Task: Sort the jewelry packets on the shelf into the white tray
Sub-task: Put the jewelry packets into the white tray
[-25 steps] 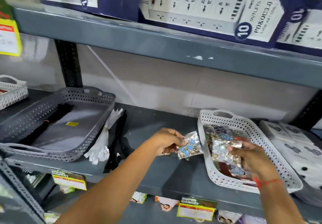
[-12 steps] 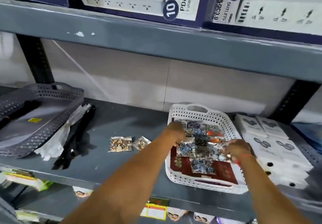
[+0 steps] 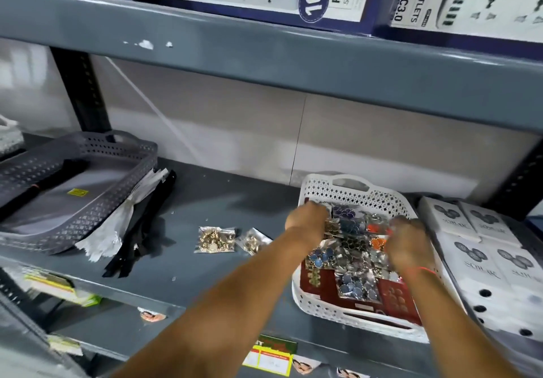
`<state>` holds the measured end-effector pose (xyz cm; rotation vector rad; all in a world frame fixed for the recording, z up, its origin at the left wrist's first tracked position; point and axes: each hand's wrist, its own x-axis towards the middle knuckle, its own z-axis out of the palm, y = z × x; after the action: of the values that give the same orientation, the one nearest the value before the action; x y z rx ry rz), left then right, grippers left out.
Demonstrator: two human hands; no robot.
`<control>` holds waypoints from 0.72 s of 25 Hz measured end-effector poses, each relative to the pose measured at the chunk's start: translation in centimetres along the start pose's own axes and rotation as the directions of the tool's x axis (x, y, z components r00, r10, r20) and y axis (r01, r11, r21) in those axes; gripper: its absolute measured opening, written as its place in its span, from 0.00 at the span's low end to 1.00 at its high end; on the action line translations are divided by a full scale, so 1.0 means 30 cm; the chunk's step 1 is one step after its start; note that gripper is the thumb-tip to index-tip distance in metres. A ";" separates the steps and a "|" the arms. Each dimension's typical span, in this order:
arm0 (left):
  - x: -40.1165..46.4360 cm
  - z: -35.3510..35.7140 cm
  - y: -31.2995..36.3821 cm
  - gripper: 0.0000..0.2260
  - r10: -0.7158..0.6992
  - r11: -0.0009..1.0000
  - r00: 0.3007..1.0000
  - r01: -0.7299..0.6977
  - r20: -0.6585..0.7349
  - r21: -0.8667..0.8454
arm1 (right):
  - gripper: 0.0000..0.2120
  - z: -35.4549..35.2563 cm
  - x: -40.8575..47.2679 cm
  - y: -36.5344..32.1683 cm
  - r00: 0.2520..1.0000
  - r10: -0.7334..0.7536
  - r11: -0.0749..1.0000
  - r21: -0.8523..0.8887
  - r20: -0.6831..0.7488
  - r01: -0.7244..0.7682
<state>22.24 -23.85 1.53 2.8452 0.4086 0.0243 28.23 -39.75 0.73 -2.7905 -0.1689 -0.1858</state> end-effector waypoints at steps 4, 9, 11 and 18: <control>-0.022 -0.081 -0.250 0.15 -0.305 0.928 0.944 0.266 -0.124 -0.261 | 0.12 -0.008 -0.078 -0.286 0.975 -0.201 0.930 0.295 -0.091 0.220; -0.104 -0.029 -0.658 0.31 -0.508 0.802 0.848 0.530 0.154 -0.275 | 0.15 0.222 -0.209 -0.601 0.853 -0.368 0.930 0.174 0.371 0.325; -0.127 -0.003 -0.681 0.29 -0.474 0.811 0.849 0.524 0.232 -0.260 | 0.18 0.320 -0.218 -0.619 0.819 -0.280 0.954 0.051 0.501 0.296; -0.110 -0.006 -0.708 0.18 -0.403 0.652 0.832 0.553 0.380 -0.519 | 0.27 0.384 -0.181 -0.620 0.848 -0.100 0.986 -0.063 0.520 0.155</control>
<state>13.25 -5.07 -3.83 1.9868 0.9106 -0.2378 21.56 -18.94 -4.82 -2.8651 -0.4874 0.5510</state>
